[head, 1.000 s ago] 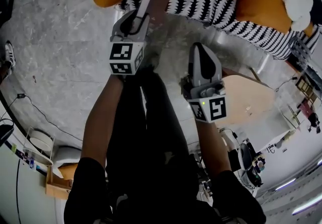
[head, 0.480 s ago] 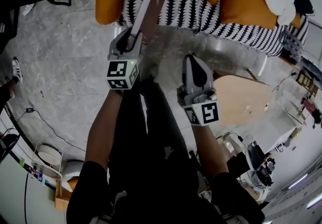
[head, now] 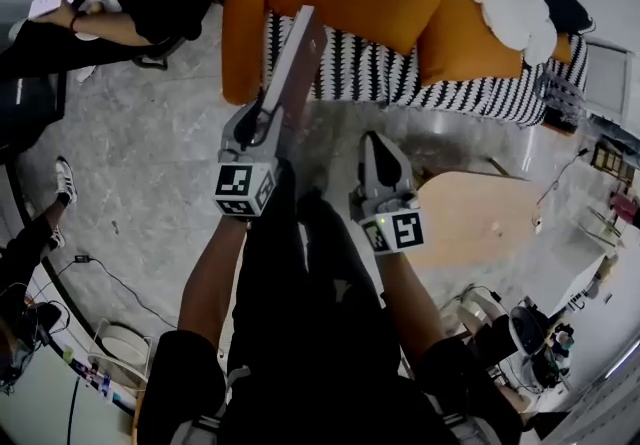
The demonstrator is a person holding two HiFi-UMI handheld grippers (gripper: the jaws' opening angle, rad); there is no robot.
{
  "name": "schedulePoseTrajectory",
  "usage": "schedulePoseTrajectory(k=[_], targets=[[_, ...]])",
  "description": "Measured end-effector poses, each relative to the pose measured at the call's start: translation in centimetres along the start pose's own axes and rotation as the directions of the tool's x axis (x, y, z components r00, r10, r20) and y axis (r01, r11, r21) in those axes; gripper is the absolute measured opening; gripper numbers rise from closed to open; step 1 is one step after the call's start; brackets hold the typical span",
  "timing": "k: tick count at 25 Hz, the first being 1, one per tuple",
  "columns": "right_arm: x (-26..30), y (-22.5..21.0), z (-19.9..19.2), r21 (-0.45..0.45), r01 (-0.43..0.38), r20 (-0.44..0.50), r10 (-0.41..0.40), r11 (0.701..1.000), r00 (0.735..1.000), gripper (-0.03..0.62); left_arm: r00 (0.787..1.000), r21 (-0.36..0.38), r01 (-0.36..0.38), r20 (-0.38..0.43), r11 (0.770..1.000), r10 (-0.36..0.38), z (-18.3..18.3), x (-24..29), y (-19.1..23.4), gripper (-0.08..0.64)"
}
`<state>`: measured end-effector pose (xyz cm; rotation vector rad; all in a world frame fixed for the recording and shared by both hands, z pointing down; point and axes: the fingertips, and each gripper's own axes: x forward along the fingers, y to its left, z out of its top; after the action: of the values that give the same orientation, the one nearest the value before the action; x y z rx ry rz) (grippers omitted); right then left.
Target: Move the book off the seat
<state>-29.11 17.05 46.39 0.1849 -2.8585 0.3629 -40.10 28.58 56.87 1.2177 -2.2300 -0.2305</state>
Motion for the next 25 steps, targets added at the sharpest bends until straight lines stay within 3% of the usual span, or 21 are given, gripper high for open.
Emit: schedulePoseTrajectory(k=[2,6,12,17,22,25], targets=[[0.4,-2.7,1.3,0.007,0.017,0.018,-0.017,1.000,1.000,0.009,1.000,0.017,0.023,0.012,1.000,-0.023,1.6,2.3,-2.4,0.144],[1.0,-3.0,3.9,0.027,0.040,0.053,-0.042,0.999,0.998,0.008,0.996,0.037,0.067,0.060,0.997,-0.069,5.4,2.9,-4.5,0.144],[3.7,-11.8,8.8,0.059,0.051,0.082,-0.055,0.997,0.995,0.008,0.990,0.044,0.078,0.116,0.996,-0.083,11.5,10.5,-10.9,0.144],[1.1,-11.7,12.2,0.059,0.015,0.115,-0.022,0.998,0.993,0.008,0.986,0.088,0.066,0.150,0.994,-0.079,14.5,7.9,-15.5,0.144],[-0.9,-12.9,15.3,0.031,-0.024,0.141,0.019,0.999,0.990,0.008,0.978,0.070,0.074,0.188,0.995,-0.086,17.6,6.7,-20.2,0.144],[-2.1,-13.5,16.7,0.031,-0.028,0.144,0.023,0.999,0.989,0.008,0.974,0.095,0.086,0.201,0.992,-0.103,19.3,5.9,-22.3,0.144]])
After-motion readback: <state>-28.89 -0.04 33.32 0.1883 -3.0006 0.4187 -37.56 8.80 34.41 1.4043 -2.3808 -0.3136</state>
